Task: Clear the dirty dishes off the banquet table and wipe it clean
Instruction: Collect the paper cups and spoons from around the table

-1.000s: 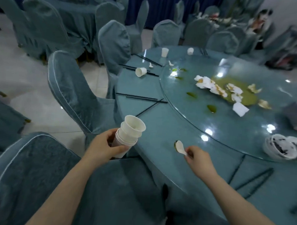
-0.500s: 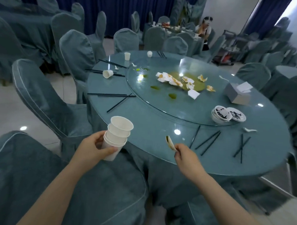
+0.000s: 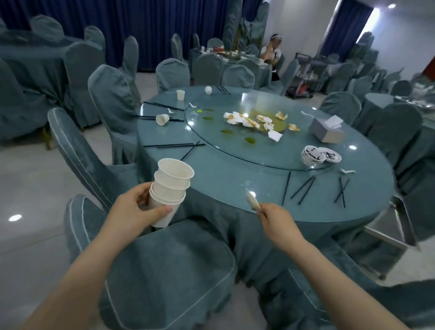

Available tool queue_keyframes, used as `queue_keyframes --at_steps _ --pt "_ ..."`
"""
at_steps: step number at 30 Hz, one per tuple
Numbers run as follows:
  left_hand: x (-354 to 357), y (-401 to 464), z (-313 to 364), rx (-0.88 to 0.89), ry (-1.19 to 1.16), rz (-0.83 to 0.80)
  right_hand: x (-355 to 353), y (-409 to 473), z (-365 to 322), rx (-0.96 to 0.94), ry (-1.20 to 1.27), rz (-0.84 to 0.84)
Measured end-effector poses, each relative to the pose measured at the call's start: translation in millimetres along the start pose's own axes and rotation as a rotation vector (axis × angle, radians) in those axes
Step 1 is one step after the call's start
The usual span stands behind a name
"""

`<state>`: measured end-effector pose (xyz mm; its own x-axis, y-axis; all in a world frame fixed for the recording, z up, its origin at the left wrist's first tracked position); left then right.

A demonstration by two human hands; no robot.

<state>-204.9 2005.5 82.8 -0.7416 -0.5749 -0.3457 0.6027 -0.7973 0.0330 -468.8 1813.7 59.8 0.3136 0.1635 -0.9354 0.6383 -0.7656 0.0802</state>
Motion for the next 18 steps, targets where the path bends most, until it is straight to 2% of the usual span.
queue_keyframes --at_steps 4,8,12,18 --pt "-35 -2 0 0.038 0.031 -0.076 7 -19 -36 0.128 0.016 0.004" --pt "-29 -1 11 0.068 0.001 -0.109 -2 -49 -34 0.210 0.028 0.041" --pt "21 -3 34 0.097 -0.015 -0.224 -33 -95 6 0.264 0.029 0.119" --pt "138 -11 87 0.145 -0.072 -0.311 -100 -152 98 0.335 -0.021 0.211"
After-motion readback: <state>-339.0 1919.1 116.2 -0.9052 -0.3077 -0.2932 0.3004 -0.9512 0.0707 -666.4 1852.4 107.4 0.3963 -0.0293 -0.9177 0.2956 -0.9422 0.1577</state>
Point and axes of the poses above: each hand's wrist, its own y-axis towards the middle knuckle, its own x-axis out of the palm, z = x × y, the point moved 1 cm from there along y, towards the middle knuckle, and after that the axes turned 5 degrees about -x, right-handed, at the moved point
